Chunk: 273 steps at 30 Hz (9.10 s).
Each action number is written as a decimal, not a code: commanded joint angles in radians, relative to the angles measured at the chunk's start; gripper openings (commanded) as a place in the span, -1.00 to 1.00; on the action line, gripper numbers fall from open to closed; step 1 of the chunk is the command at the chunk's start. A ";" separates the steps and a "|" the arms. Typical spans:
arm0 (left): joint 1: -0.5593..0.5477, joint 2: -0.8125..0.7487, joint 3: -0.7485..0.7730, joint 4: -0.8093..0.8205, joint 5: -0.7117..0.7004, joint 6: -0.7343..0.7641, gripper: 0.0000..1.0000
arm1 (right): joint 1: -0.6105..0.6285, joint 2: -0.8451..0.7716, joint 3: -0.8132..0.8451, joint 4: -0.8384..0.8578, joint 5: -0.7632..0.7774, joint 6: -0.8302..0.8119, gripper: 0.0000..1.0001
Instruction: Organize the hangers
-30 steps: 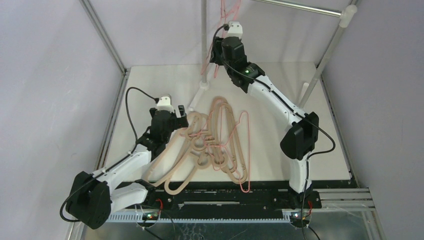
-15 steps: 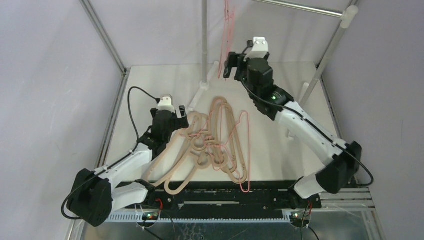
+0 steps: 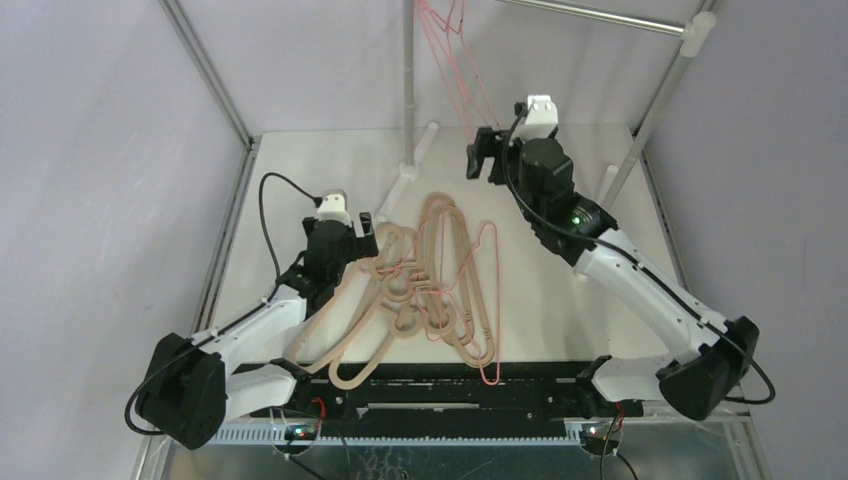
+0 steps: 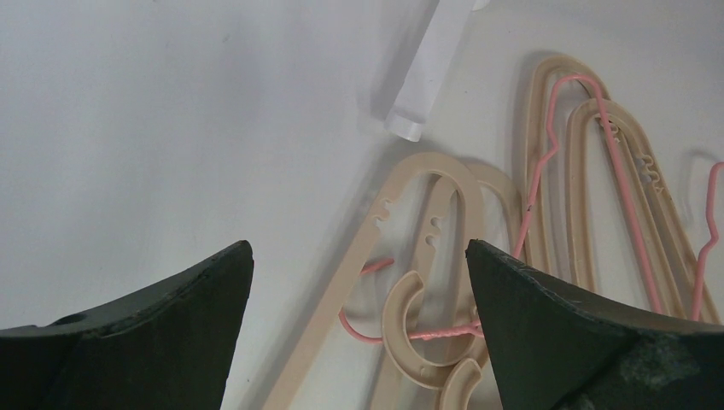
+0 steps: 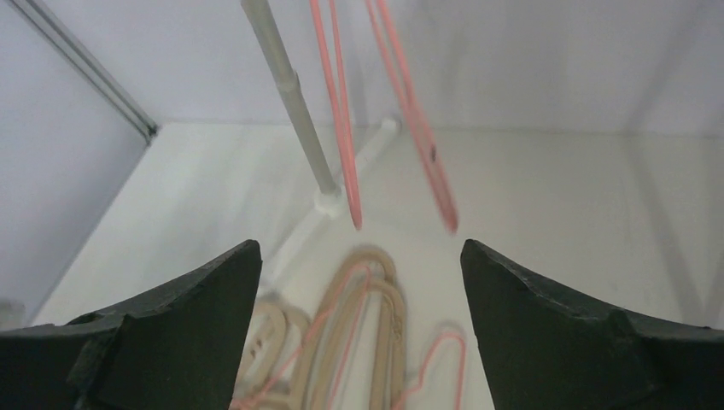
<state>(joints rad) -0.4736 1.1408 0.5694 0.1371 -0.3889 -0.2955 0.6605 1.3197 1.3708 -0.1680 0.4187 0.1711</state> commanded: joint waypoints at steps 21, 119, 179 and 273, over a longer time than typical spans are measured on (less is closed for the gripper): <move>-0.003 0.048 0.021 0.039 0.011 0.000 0.99 | 0.333 -0.046 -0.492 -0.124 -0.063 0.294 0.22; -0.005 0.050 0.036 -0.007 -0.073 -0.011 0.99 | -0.368 -0.110 -0.250 0.695 -0.455 0.583 -1.00; -0.004 0.054 0.033 -0.002 -0.064 -0.013 0.99 | -0.228 0.303 -0.149 -0.186 -0.361 0.310 -0.17; -0.004 0.058 0.030 0.005 -0.072 -0.015 0.99 | -0.502 -0.188 -0.224 0.465 -1.066 0.630 -1.00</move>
<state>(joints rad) -0.4736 1.2285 0.5701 0.1097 -0.4423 -0.3069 0.1341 1.0977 1.0718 0.1646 -0.6628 0.7704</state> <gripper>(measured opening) 0.996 0.008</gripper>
